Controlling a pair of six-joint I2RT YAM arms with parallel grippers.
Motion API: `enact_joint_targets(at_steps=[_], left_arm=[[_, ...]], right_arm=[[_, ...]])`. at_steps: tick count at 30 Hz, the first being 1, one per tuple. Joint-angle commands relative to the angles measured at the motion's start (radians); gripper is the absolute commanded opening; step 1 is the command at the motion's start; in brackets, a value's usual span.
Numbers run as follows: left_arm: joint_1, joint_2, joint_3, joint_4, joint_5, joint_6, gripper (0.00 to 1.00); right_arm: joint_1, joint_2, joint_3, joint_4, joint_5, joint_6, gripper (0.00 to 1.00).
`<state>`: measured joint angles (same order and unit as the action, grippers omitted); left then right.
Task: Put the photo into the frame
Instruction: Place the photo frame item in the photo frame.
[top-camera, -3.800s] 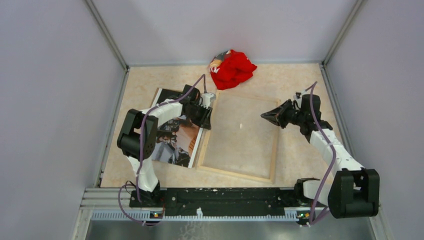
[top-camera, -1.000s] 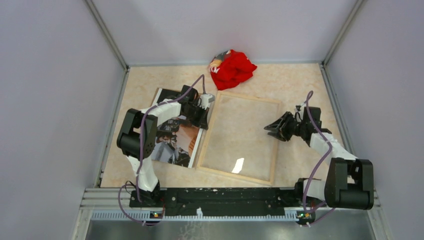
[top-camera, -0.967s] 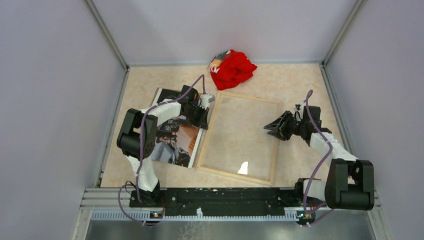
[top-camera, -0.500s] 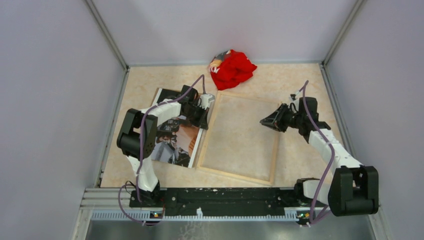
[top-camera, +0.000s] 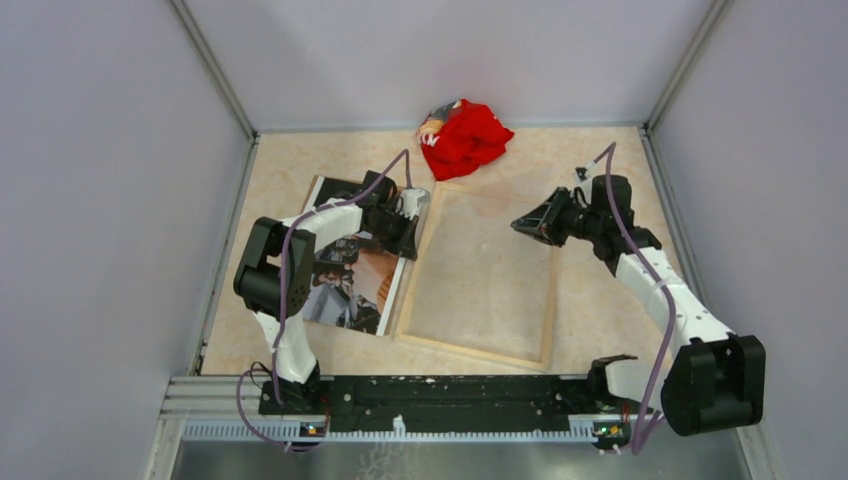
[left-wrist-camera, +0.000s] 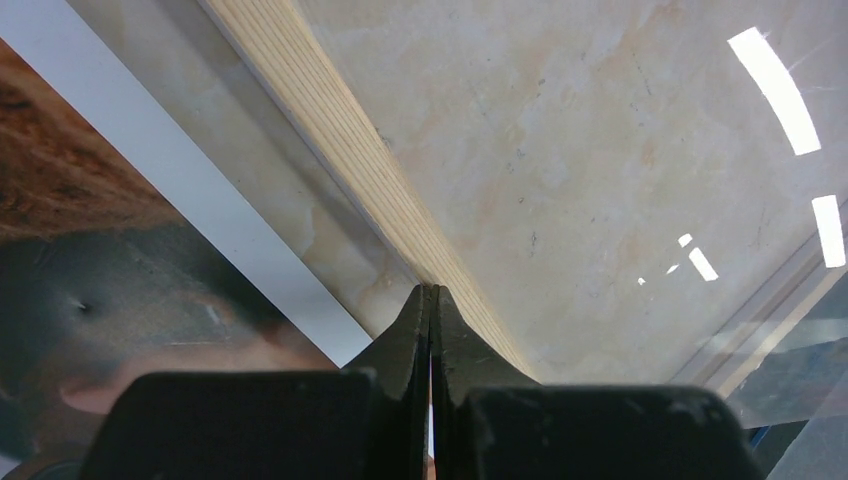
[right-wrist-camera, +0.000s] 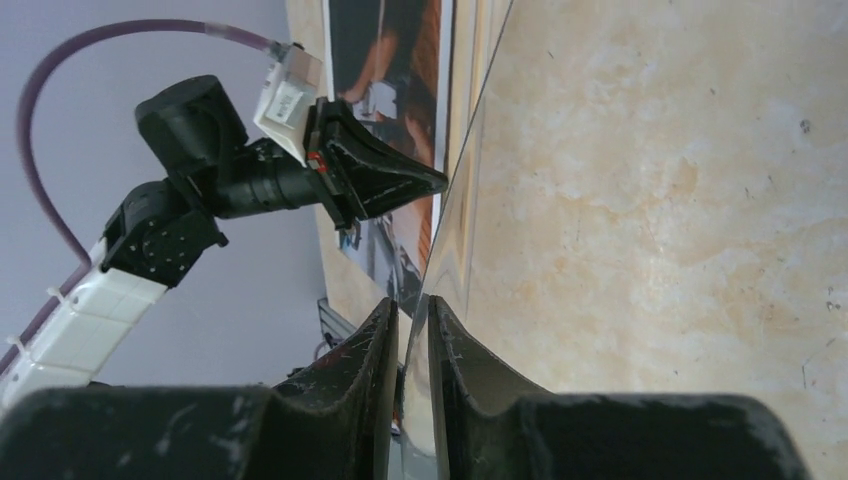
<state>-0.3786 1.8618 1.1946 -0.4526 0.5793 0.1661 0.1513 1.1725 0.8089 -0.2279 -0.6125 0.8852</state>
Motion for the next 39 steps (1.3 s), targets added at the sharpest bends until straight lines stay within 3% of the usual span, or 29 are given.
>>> enact_joint_targets(at_steps=[1, 17, 39], left_arm=[[-0.009, 0.034, -0.027, -0.011, 0.003, 0.003, 0.00], [-0.009, 0.043, -0.029, -0.007, 0.012, -0.005, 0.00], [-0.009, 0.048, -0.029, -0.014, 0.022, -0.015, 0.00]], right_arm=[[0.024, -0.015, 0.093, -0.009, 0.043, 0.018, 0.18], [0.193, 0.101, 0.221, -0.003, 0.152, 0.039, 0.15], [0.325, 0.181, 0.369, -0.038, 0.250, 0.012, 0.16]])
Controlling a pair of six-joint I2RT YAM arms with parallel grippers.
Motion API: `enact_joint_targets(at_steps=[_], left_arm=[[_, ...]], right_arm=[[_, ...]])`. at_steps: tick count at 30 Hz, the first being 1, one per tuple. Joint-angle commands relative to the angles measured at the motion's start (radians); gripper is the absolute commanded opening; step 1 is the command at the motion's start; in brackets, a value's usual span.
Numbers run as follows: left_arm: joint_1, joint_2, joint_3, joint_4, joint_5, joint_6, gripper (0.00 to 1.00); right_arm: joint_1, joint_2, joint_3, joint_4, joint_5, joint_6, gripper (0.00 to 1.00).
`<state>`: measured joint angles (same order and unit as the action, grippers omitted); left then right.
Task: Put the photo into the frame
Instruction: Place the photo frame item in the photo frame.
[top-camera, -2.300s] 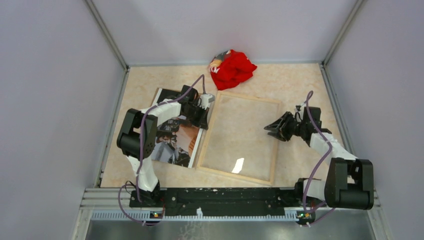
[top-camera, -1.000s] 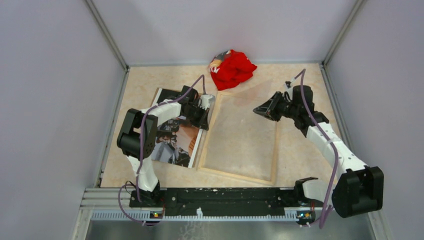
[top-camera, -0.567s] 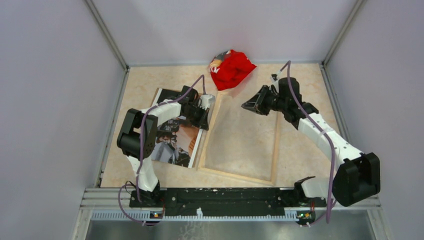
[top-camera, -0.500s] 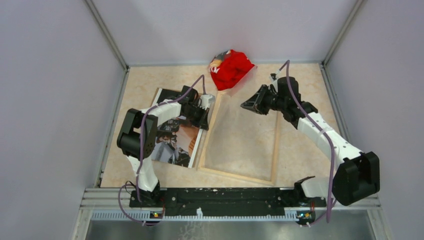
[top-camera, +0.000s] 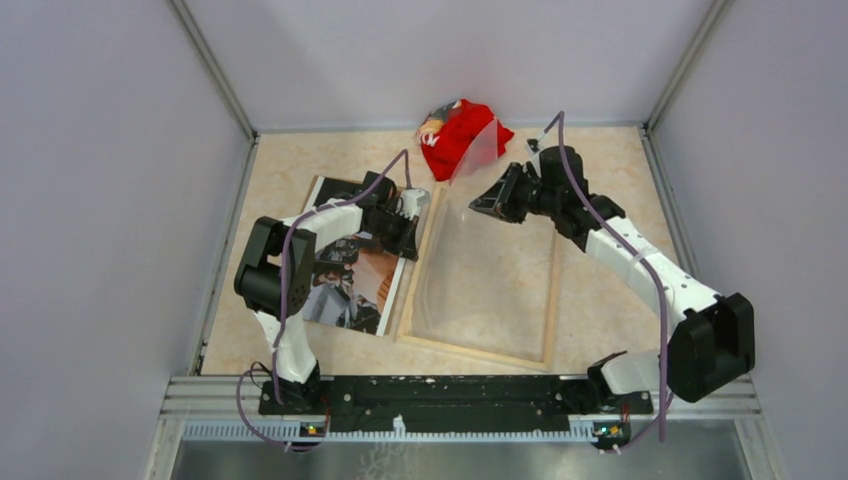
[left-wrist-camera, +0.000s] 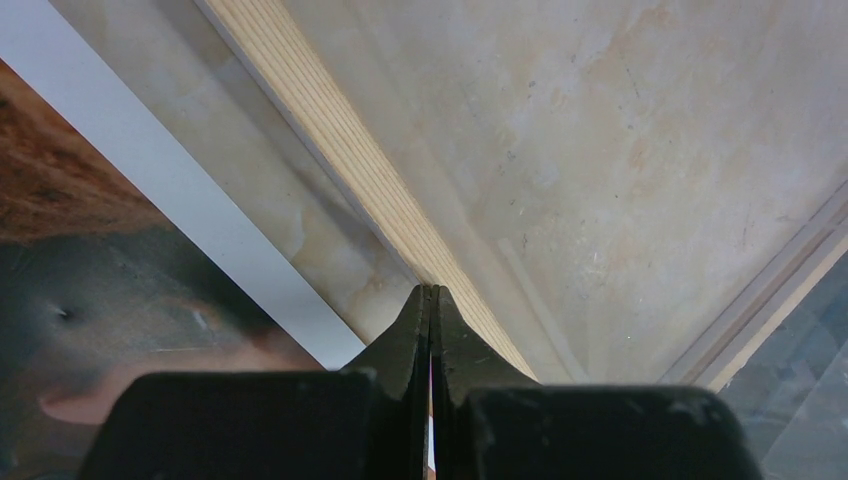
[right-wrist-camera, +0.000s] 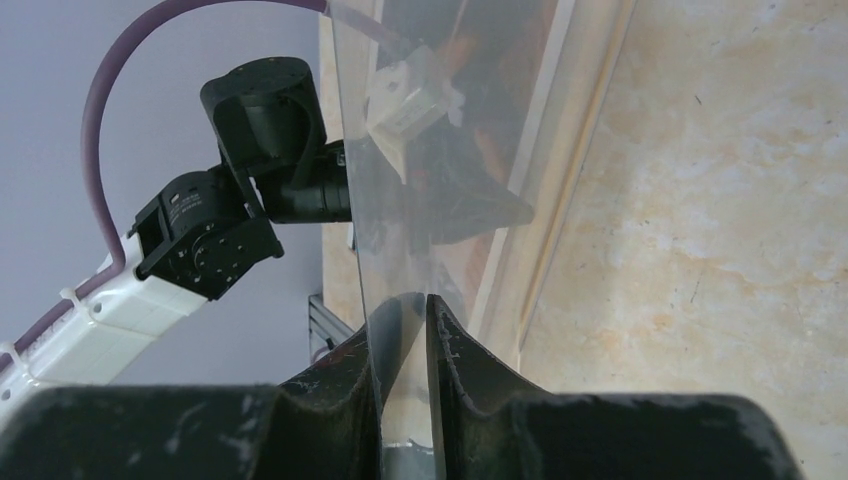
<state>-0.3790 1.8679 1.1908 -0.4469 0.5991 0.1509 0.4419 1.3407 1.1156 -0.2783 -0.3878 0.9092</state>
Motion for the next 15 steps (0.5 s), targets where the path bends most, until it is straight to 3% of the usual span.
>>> enact_joint_targets(at_steps=[1, 15], left_arm=[[-0.007, 0.043, -0.025, -0.019, 0.002, -0.001, 0.00], [-0.009, 0.044, -0.039, -0.020, 0.014, 0.003, 0.00]], right_arm=[[0.039, 0.015, 0.064, 0.008, 0.031, -0.013, 0.16], [0.042, -0.108, -0.104, 0.016, 0.213, 0.076, 0.12]])
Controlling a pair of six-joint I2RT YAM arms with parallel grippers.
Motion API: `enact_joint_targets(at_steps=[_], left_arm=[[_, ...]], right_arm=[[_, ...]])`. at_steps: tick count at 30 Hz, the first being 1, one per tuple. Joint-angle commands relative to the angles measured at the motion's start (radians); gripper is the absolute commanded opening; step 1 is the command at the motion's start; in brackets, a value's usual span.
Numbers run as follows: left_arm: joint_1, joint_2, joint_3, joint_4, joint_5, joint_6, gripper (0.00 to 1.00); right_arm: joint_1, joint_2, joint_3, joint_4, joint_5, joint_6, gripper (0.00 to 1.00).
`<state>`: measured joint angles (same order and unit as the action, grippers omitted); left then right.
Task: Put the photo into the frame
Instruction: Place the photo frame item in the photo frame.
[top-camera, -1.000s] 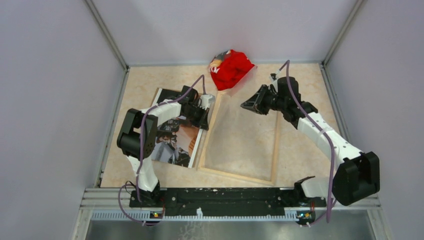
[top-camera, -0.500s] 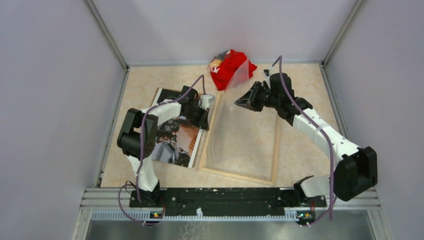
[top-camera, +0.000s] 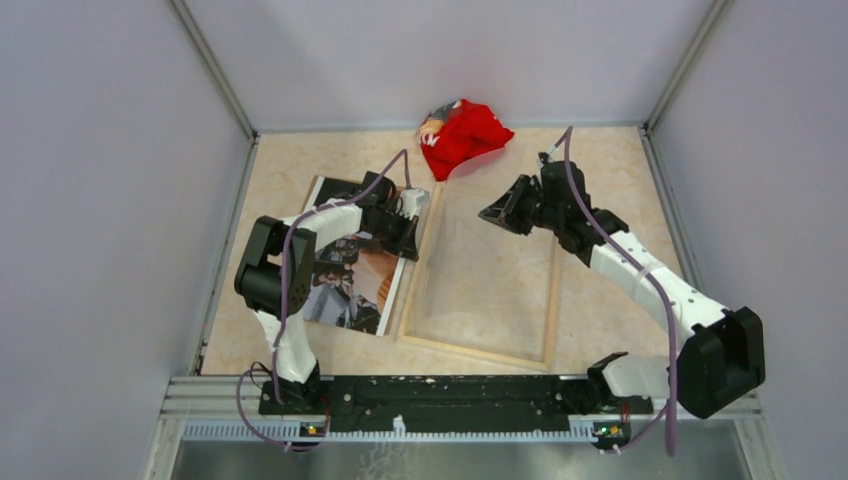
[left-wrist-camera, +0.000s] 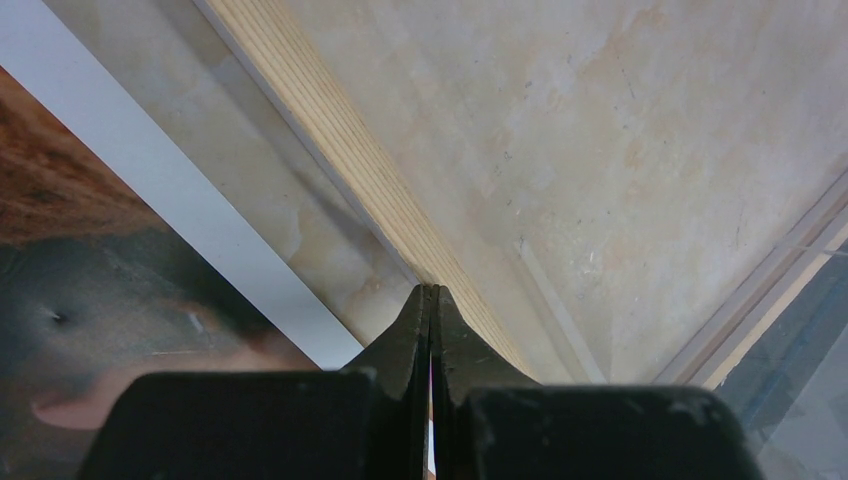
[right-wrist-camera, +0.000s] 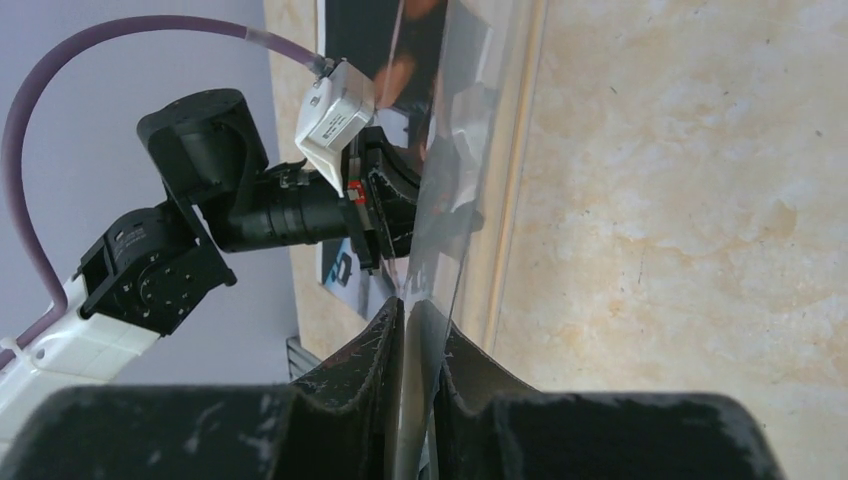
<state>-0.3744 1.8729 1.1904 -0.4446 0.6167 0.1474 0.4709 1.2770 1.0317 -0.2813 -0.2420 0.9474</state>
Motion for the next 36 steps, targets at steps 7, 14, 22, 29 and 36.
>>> enact_joint_targets(at_steps=[7, 14, 22, 29, 36], left_arm=[[-0.012, 0.034, -0.044, -0.023, 0.001, 0.009, 0.00], [-0.011, 0.029, -0.050, -0.019, 0.004, 0.008, 0.00], [-0.012, 0.031, -0.055, -0.015, 0.008, 0.008, 0.00], [-0.010, 0.033, -0.055, -0.014, 0.014, 0.008, 0.00], [0.004, 0.035, -0.054, -0.022, 0.030, 0.013, 0.00]], right_arm=[[0.013, -0.012, 0.021, 0.003, 0.059, 0.048, 0.11], [0.014, 0.035, 0.122, -0.038, 0.068, 0.045, 0.10], [0.023, 0.046, 0.127, -0.027, 0.088, 0.081, 0.07], [0.057, 0.064, 0.196, -0.060, 0.126, 0.087, 0.04], [0.065, 0.040, 0.236, -0.092, 0.165, 0.050, 0.03]])
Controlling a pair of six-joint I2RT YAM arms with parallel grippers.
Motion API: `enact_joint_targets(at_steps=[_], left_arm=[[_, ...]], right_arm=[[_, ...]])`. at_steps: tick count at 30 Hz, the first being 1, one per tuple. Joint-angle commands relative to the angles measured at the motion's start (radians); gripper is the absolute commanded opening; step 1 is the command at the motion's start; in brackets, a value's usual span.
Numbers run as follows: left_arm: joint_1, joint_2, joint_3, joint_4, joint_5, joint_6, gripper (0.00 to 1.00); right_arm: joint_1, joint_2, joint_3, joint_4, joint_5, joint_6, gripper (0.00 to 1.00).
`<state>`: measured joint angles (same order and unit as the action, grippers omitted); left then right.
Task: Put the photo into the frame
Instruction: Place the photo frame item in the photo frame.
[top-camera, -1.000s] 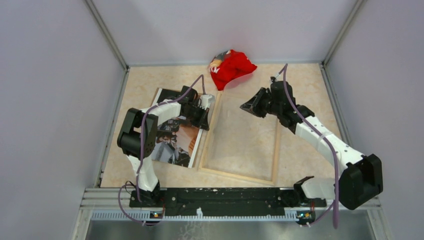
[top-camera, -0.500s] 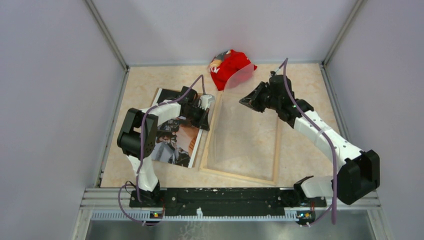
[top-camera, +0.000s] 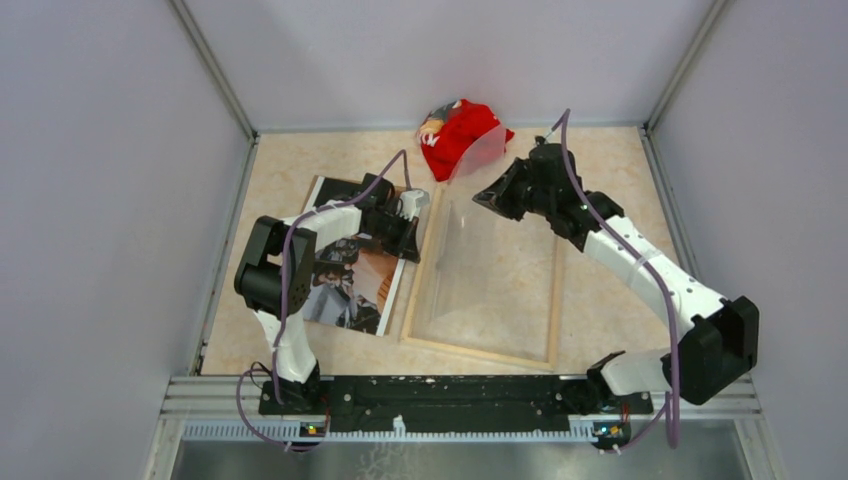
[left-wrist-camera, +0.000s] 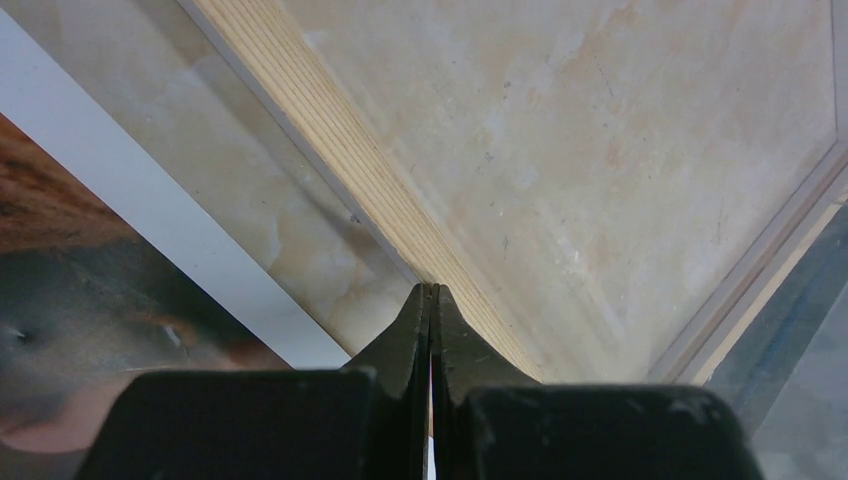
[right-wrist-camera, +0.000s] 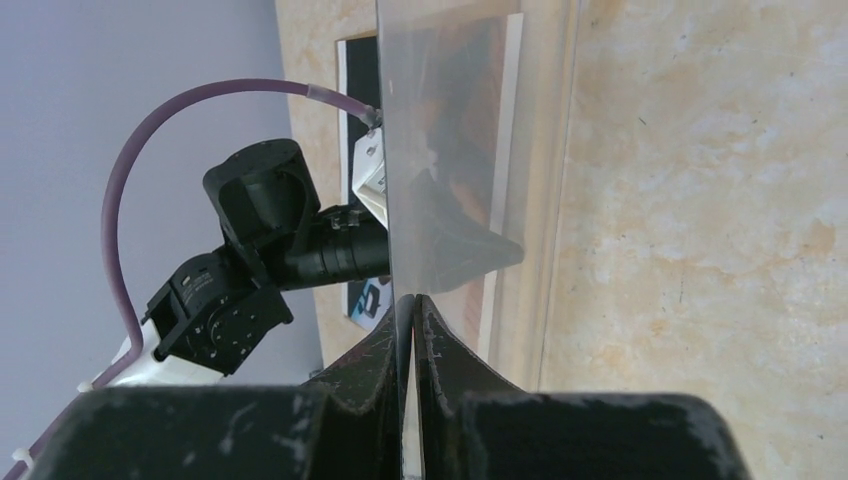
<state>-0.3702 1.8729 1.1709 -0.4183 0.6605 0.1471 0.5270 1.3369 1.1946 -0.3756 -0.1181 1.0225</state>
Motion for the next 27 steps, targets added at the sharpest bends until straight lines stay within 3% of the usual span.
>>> enact_joint_targets(at_steps=[1, 16, 27], left_arm=[[0.001, 0.035, -0.036, -0.049, -0.013, 0.014, 0.00], [0.008, 0.011, -0.042, -0.053, -0.012, 0.023, 0.00], [0.008, 0.019, -0.036, -0.057, -0.017, 0.020, 0.00]], right_arm=[[0.009, -0.020, 0.074, 0.000, 0.041, -0.035, 0.04], [-0.044, -0.159, -0.134, -0.077, 0.057, -0.162, 0.09], [-0.079, -0.173, -0.122, -0.019, -0.100, -0.485, 0.04]])
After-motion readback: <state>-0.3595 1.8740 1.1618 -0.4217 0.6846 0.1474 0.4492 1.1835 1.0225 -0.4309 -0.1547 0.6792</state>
